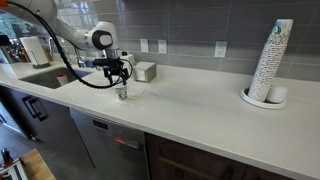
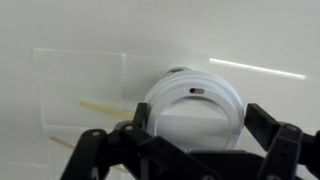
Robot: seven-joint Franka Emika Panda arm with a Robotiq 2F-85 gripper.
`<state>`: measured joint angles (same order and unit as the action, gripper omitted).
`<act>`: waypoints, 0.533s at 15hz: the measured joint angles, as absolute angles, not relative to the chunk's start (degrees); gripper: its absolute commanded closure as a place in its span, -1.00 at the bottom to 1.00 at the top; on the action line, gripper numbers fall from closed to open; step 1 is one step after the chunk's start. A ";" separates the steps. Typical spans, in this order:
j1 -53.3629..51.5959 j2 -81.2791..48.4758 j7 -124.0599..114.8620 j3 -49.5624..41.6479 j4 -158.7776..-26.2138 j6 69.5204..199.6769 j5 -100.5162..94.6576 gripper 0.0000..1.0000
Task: Pick up the paper cup lid from the kitchen counter and place it on the paper cup
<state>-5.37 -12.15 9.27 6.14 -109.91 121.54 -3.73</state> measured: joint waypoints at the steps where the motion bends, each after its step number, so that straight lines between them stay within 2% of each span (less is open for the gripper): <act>1: -5.37 -12.15 9.27 6.14 -109.88 121.54 -3.73 -1.00; 8: -5.60 -11.56 9.27 6.37 -109.43 121.54 -3.73 -1.00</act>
